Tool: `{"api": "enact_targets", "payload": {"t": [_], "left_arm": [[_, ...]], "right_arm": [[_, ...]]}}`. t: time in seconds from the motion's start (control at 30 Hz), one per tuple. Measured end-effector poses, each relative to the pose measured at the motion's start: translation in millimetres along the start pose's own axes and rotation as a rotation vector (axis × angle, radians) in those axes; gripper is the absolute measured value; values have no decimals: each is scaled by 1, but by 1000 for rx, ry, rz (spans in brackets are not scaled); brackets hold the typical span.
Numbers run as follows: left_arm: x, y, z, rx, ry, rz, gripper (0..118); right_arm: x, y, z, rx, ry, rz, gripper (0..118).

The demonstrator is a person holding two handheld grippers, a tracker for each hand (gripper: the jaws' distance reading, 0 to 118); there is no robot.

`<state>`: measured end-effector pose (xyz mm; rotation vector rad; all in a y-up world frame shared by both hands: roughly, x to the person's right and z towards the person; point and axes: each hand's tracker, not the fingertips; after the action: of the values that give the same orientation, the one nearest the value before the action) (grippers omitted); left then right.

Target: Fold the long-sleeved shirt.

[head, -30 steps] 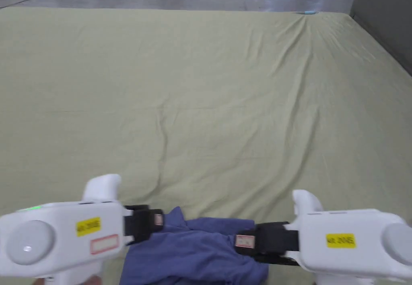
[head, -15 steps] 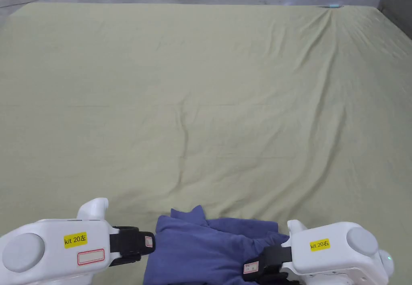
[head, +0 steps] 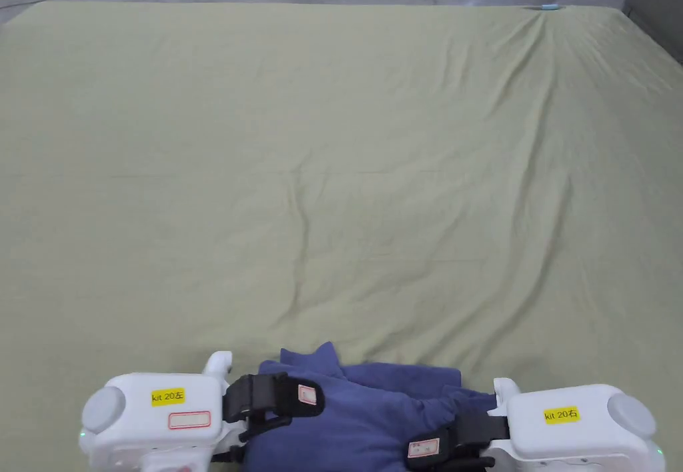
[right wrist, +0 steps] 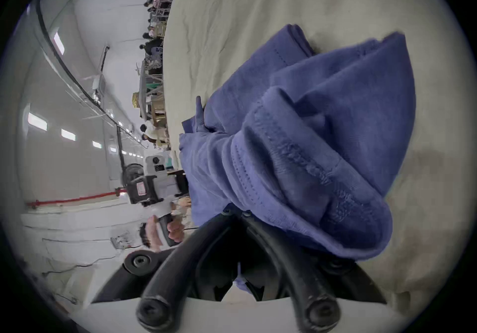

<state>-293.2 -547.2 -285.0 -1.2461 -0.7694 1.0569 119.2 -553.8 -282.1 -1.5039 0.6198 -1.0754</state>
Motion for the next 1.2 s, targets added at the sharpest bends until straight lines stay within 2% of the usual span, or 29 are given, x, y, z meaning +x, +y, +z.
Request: {"api": "enact_targets", "payload": {"t": [0.07, 0.13, 0.17, 0.2, 0.23, 0.3, 0.37, 0.43, 0.5, 0.57, 0.63, 0.67, 0.8, 0.87, 0.93, 1.07, 1.13, 1.17, 1.2], "left_arm": [[-3, -2, -19, 0, 13, 22, 117], [10, -4, -25, 8, 66, -47, 114], [17, -6, -25, -6, 88, -58, 84], [24, -8, -23, 10, 139, -71, 15], [26, -10, -23, 53, 254, -95, 12], [15, -2, -15, 24, 230, -88, 12], [24, -2, -5, 31, 304, -152, 12], [44, -14, 7, 35, 348, -177, 12], [53, -10, 33, 73, 329, -179, 12], [58, 2, 67, 103, 397, -215, 12], [62, 12, 111, 145, 529, -250, 12], [62, 17, 130, 162, 591, -257, 12], [64, 29, 207, 186, 924, -304, 12], [52, 36, 239, 200, 1024, -253, 12], [37, 46, 268, 207, 1088, -188, 12], [-4, 60, 288, 196, 1048, -71, 12], [-16, 59, 280, 184, 1042, -68, 12], [-18, 58, 276, 175, 1068, -68, 15], [-21, 59, 277, 174, 1090, -73, 27]], "right_arm": [[2, 2, -1, -3, 3, 4, 0], [4, 2, 0, -3, 8, 4, 0], [3, 1, 1, 0, 9, 4, 0], [2, -1, 1, 6, 7, 6, 0], [-1, -4, 2, 16, 2, 18, 0], [-8, -10, 2, 37, -28, 73, 0], [-24, -19, 3, 78, -79, 143, 0], [-46, -32, 3, 130, -104, 210, 0], [-77, -40, -6, 142, -110, 261, 0], [-117, -46, -26, 152, -175, 360, 0], [-168, -56, -56, 171, -251, 511, 0], [-188, -62, -69, 175, -264, 560, 0], [-265, -96, -122, 112, -163, 687, 0], [-288, -115, -138, 75, -122, 745, 0], [-302, -130, -145, 45, -106, 783, 0], [-306, -144, -147, 13, -96, 804, 0], [-301, -144, -144, 8, -106, 798, 0], [-298, -142, -141, 11, -114, 796, 0], [-296, -141, -138, 18, -130, 793, 0]]}}
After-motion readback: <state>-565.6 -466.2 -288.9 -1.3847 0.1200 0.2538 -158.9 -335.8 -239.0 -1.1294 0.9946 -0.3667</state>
